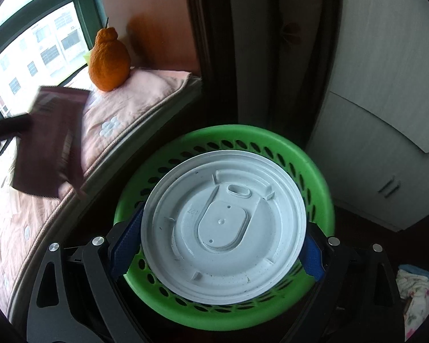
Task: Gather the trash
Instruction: 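Release the lid and the pink wrapper into the green basket, then grasp the clear rectangular plastic container with the right gripper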
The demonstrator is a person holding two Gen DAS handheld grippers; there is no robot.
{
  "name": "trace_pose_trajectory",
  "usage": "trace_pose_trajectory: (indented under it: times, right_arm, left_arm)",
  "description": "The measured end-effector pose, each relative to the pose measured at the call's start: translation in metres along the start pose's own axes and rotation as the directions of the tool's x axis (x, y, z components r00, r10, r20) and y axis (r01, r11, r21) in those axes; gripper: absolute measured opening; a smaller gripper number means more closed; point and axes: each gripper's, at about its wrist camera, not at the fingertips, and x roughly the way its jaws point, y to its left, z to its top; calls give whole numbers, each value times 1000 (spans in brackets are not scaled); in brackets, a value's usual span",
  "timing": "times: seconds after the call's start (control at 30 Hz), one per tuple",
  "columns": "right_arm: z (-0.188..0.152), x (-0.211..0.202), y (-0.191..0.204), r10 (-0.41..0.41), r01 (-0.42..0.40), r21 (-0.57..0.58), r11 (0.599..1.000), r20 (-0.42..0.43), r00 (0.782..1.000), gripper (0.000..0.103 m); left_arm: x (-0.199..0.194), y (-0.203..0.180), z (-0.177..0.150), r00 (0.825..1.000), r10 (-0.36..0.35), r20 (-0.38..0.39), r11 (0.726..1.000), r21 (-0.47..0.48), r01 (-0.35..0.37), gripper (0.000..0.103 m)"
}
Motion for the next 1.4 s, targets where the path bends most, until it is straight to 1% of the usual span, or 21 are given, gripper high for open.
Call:
trace_pose_trajectory:
  times: [0.1,0.13,0.2,0.27,0.33,0.37,0.47,0.53,0.63,0.7,0.77,0.83,0.9,0.93,0.97,1.0,1.1,1.27,1.33,1.4]
  right_arm:
    - [-2,-5,-11,-3,3,17,1000,7,1000,91]
    - [-2,-6,-15,-5,5,22,1000,8,1000,91]
    - [-3,-8,-21,-6,6,33,999,8,1000,91]
    - [-4,-8,-25,-9,9,40,999,9,1000,91]
    - [-5,-7,-29,-7,6,46,999,6,1000,91]
    - [-6,-6,-31,-5,5,49,999,3,1000,91]
    - [-3,3,-31,19,-18,51,999,-26,999,91]
    - [-1,12,-28,36,-33,46,998,-55,998,91]
    - [2,30,-22,59,-54,45,998,-108,992,91]
    - [1,43,-17,48,-45,28,999,-148,988,91]
    - [-1,55,-11,36,-35,13,999,-180,983,92]
    - [-5,66,-8,22,-23,1,1000,-210,977,92]
    - [-8,72,-6,13,-14,-1,1000,-228,974,92]
    - [-10,75,-6,3,-5,-4,1000,-232,973,94]
    - [-10,76,-6,0,-1,-5,1000,-233,972,96]
    - [-10,77,-6,0,-2,-5,1000,-233,973,99]
    - [-10,76,-6,-12,9,-17,1000,-221,975,99]
    - [-5,64,-2,-20,14,-35,999,-192,981,99]
    - [-1,55,6,-2,-5,-44,999,-165,986,98]
    - [4,46,17,25,-34,-61,998,-140,990,98]
  left_arm:
    - [35,-14,-8,997,-8,-76,1000,26,10,6]
    - [45,-17,-11,995,-4,-97,1000,31,7,8]
    - [59,-23,-18,991,-7,-135,999,33,12,18]
    - [66,-27,-24,989,11,-145,998,58,-3,38]
    - [66,-28,-29,990,23,-142,997,73,-13,46]
    - [66,-27,-29,989,29,-142,997,74,-18,46]
    - [53,-21,-33,991,52,-126,997,71,-44,46]
    - [43,-16,-31,992,79,-102,995,68,-73,46]
    - [22,-5,-31,990,126,-65,991,60,-122,50]
    - [8,1,-31,989,143,-33,988,58,-141,51]
    - [-8,9,-33,985,171,-3,984,53,-171,57]
    - [-27,20,-35,981,195,25,980,41,-196,58]
    - [-42,30,-37,975,217,47,976,16,-218,61]
    - [-51,37,-39,973,223,61,975,4,-224,63]
    - [-60,44,-41,969,237,76,972,-8,-237,67]
    - [-69,50,-43,962,257,92,966,-22,-257,68]
    - [-97,74,-50,943,308,123,951,-67,-302,70]
    - [-132,114,-64,902,408,144,909,-158,-386,72]
    - [-150,130,-73,885,441,151,891,-191,-412,72]
    - [-160,143,-79,870,469,151,876,-205,-437,72]
